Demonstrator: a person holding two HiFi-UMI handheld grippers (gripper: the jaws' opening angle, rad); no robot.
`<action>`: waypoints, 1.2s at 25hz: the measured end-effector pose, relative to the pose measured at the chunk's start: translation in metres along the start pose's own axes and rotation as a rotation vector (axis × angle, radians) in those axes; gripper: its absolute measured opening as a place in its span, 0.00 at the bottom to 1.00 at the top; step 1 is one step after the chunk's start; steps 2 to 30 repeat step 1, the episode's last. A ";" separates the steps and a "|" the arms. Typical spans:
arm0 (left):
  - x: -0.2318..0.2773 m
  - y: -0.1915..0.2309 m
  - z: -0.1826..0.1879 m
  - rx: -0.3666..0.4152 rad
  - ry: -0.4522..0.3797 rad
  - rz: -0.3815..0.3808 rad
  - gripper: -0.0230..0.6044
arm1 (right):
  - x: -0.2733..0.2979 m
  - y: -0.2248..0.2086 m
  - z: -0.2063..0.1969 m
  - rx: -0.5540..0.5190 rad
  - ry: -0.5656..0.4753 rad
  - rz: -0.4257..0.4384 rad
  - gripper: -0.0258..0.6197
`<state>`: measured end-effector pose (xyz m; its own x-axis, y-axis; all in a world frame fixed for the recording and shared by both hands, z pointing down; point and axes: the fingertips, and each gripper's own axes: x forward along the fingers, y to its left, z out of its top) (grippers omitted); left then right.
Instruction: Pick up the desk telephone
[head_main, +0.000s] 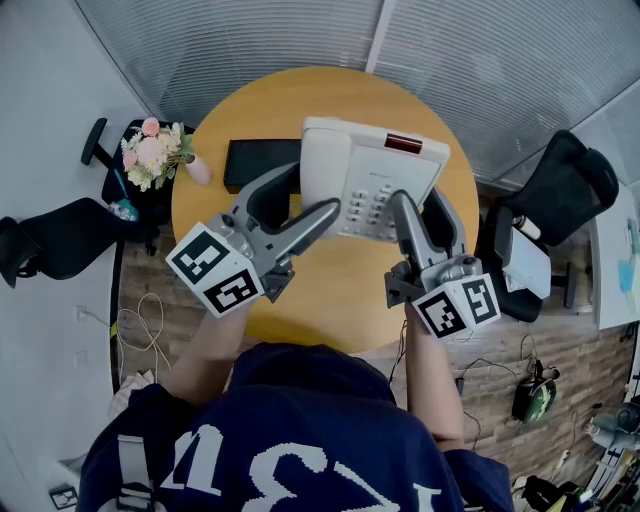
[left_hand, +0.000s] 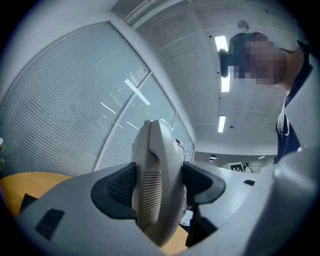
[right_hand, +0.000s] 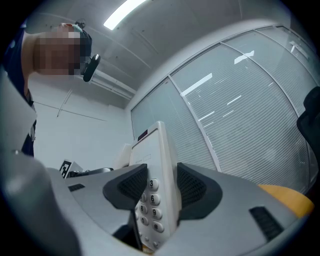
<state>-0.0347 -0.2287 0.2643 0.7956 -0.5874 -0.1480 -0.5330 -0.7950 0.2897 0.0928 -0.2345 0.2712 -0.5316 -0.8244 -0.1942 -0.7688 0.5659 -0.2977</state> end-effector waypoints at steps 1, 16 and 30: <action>0.000 0.000 0.000 0.000 0.000 0.001 0.52 | 0.000 0.000 0.000 0.001 0.001 0.000 0.35; 0.000 0.000 0.000 0.000 0.000 0.001 0.52 | 0.000 0.000 0.000 0.001 0.001 0.000 0.35; 0.000 0.000 0.000 0.000 0.000 0.001 0.52 | 0.000 0.000 0.000 0.001 0.001 0.000 0.35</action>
